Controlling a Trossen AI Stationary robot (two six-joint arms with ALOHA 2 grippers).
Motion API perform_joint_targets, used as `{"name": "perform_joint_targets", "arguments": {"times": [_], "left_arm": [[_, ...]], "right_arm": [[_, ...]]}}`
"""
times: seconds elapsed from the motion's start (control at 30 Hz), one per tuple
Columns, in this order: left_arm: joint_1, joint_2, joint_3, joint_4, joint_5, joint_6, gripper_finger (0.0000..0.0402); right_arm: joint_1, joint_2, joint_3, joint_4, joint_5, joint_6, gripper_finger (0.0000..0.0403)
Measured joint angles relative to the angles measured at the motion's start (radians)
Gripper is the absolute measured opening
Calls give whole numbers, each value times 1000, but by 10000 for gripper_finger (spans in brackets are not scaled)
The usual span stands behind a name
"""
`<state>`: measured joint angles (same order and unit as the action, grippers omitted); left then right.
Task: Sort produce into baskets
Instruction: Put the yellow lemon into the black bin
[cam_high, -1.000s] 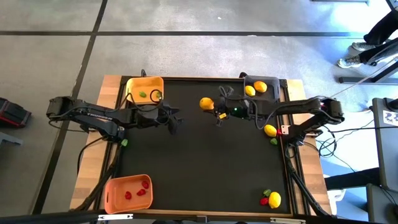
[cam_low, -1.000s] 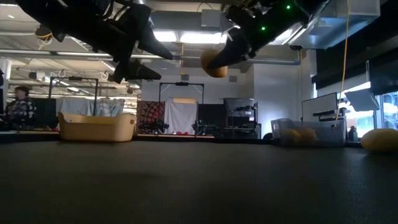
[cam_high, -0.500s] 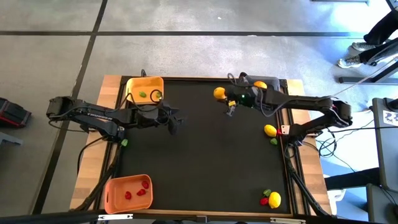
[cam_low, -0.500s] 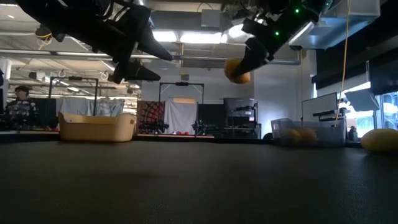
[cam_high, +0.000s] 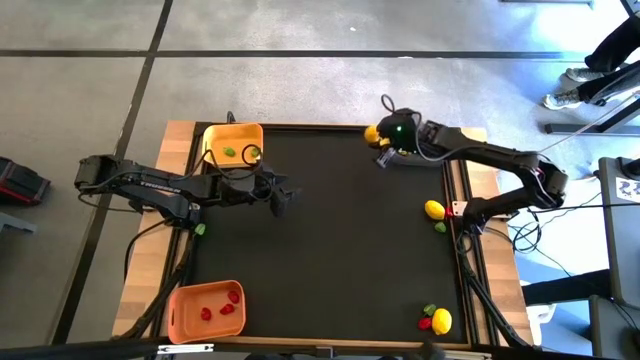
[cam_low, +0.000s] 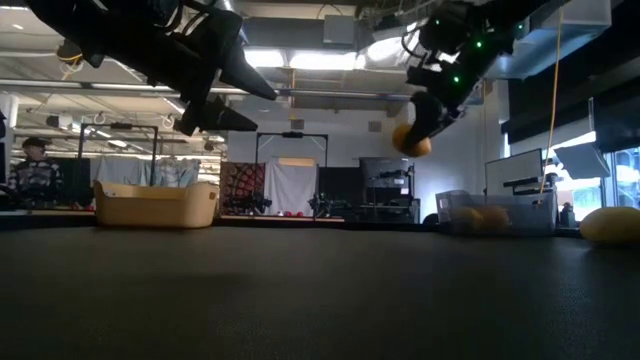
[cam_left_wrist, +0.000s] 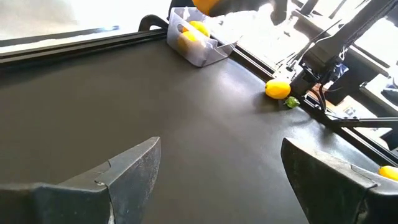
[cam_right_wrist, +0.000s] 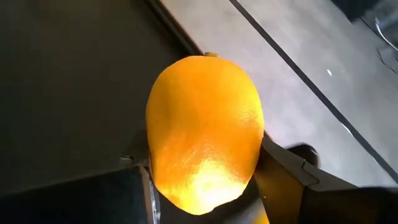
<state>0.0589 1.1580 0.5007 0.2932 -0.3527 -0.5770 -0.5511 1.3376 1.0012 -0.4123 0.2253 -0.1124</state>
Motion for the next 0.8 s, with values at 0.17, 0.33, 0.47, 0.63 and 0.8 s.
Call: {"name": "perform_joint_targets", "arguments": {"times": [0.17, 0.33, 0.47, 0.63, 0.8], "left_arm": [[1, 0, 0, 0, 0, 10, 328], [1, 0, 0, 0, 0, 11, 328], [1, 0, 0, 0, -1, 11, 328], [1, 0, 0, 0, -2, 10, 328], [-3, 0, 0, 1, -3, 0, 328]], "right_arm": [[-95, 0, 0, -25, 0, -4, 154], [-183, -2, 0, -56, 0, -5, 154], [-245, 0, 0, -63, -11, -5, 154], [-301, 0, 0, -73, -53, 0, 154], [-338, 22, 0, -156, -62, 29, 154]]}}
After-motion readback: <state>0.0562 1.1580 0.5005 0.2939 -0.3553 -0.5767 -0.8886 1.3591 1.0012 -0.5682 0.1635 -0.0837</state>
